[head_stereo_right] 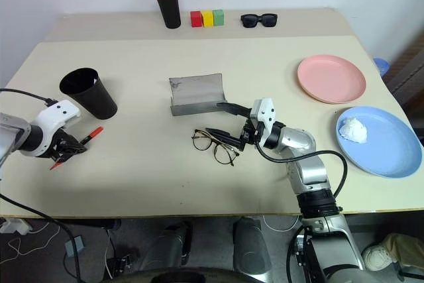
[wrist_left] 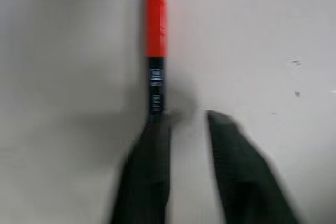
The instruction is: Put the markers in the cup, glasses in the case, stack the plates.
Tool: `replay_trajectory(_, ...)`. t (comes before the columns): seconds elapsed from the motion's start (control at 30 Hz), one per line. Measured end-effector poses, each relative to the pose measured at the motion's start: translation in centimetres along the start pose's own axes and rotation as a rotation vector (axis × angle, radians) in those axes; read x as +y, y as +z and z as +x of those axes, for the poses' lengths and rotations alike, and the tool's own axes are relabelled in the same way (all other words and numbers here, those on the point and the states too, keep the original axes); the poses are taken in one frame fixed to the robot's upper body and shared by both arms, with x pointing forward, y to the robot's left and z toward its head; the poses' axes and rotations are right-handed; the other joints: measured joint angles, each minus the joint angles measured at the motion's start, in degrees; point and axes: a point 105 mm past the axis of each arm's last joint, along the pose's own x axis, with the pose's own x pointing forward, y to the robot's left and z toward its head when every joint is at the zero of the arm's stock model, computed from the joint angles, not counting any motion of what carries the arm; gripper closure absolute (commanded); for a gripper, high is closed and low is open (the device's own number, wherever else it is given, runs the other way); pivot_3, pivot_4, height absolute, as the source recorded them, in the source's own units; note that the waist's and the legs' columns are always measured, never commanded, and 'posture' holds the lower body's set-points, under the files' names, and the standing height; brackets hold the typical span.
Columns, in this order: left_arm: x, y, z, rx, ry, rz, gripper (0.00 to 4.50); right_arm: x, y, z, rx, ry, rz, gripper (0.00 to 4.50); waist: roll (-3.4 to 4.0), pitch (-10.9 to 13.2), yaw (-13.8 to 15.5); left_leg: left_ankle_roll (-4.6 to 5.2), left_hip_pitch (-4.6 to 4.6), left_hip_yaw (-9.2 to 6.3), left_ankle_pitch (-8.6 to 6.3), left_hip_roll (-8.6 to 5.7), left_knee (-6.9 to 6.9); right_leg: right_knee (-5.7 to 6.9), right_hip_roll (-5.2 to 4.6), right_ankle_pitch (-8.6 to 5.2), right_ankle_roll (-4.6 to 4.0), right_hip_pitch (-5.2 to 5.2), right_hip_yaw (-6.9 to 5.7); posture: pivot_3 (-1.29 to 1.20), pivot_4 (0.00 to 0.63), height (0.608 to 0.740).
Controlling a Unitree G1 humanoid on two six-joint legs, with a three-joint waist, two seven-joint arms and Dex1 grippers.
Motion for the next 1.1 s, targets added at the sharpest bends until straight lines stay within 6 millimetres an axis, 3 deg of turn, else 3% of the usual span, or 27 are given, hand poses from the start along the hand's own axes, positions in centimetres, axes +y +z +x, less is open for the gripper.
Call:
replay_trajectory(0.1, 0.6, 0.3, -0.2, -0.01, 0.015, -0.013, 0.03, 0.0, 0.0, 0.0, -0.002, 0.0, -0.003, 0.85, -0.02, 0.01, 0.03, 0.0, -0.01, 0.0, 0.0, 0.0, 0.01, 0.0, 0.0, 0.0, 0.0, 0.0, 0.0, 0.0, 0.15, 0.74)
replay_trajectory(0.37, 1.2, 0.9, 1.3, 0.025, 0.0, 0.007, 0.03, -0.1, -0.1, -0.1, 0.0, -0.015, 0.0, 0.85, -0.02, 0.0, 0.09, -0.01, 0.0, 0.01, 0.0, -0.02, 0.02, 0.01, 0.0, 0.0, 0.0, 0.02, 0.0, 0.0, 0.15, 0.74)
replay_trajectory(0.47, 1.1, 1.2, 1.6, 0.033, -0.026, -0.001, 0.9, -0.1, 0.0, -0.2, 0.0, -0.022, -0.004, 0.85, -0.01, -0.01, 0.07, -0.01, 0.0, 0.01, 0.0, -0.02, 0.02, 0.02, 0.0, 0.0, 0.01, 0.02, 0.0, 0.0, 0.15, 0.74)
replay_trajectory(0.7, -0.2, 1.1, 2.1, 0.045, -0.093, 0.013, 4.44, 0.1, -0.1, -0.7, 0.015, -0.041, -0.003, 0.85, 0.13, -0.09, 0.08, 0.0, 0.18, 0.0, 0.06, -0.01, 0.04, 0.24, 0.0, 0.0, 0.0, 0.09, 0.0, 0.0, 0.15, 0.74)
replay_trajectory(0.87, -0.8, 0.9, 1.7, 0.022, -0.094, 0.035, 4.44, 0.1, -0.1, -0.9, 0.017, -0.047, -0.004, 0.85, 0.12, -0.08, -0.11, 0.0, 0.18, 0.0, 0.07, -0.01, 0.03, 0.24, 0.0, -0.01, -0.01, 0.08, 0.03, 0.0, 0.15, 0.74)
replay_trajectory(1.1, -3.7, 1.8, 0.3, -0.079, -0.152, 0.072, 4.44, 1.1, -0.1, -1.7, 0.004, 0.038, 0.016, 0.85, 0.03, -0.03, 0.18, 0.0, 0.03, -0.01, 0.07, -0.01, 0.05, 0.13, -0.01, 0.0, -0.01, 0.03, 0.02, 0.0, 0.15, 0.74)
